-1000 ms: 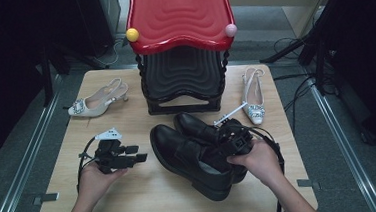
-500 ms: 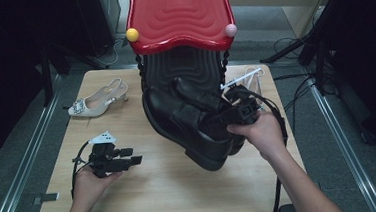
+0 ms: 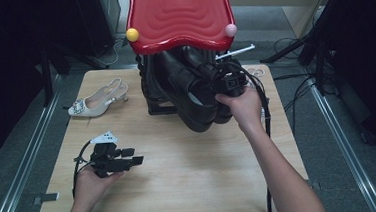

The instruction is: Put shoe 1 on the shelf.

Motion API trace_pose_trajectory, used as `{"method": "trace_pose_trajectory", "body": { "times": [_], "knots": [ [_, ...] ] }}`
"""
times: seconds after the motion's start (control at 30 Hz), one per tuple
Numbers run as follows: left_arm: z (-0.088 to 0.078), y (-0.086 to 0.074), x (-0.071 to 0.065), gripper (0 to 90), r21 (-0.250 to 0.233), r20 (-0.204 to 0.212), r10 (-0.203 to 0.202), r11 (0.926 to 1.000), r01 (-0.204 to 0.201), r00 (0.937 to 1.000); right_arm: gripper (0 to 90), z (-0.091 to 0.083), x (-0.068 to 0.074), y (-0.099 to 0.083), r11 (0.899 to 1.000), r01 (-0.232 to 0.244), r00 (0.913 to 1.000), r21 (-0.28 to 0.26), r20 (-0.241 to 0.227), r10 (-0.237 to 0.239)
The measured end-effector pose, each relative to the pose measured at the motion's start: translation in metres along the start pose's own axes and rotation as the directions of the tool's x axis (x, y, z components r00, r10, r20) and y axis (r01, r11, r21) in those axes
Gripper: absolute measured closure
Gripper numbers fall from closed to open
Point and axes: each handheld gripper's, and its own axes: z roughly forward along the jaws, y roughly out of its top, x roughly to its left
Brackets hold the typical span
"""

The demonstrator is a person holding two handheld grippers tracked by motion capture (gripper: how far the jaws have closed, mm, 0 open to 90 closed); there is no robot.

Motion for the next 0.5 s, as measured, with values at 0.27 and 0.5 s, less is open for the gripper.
{"method": "trace_pose_trajectory", "body": {
  "times": [0.27,0.5],
  "knots": [
    [0.003,0.002,-0.001,42.8,0.003,0.010,0.009,1.0000,-0.009,0.9999,82.7,0.026,0.002,0.005,0.986,-0.089,0.9952,-0.139,0.027,0.094],
    [0.004,0.004,-0.001,42.8,0.005,0.017,0.009,0.9999,-0.009,0.9998,82.8,0.039,0.005,0.005,0.961,-0.144,0.9859,-0.235,0.049,0.160]
  ]
}}
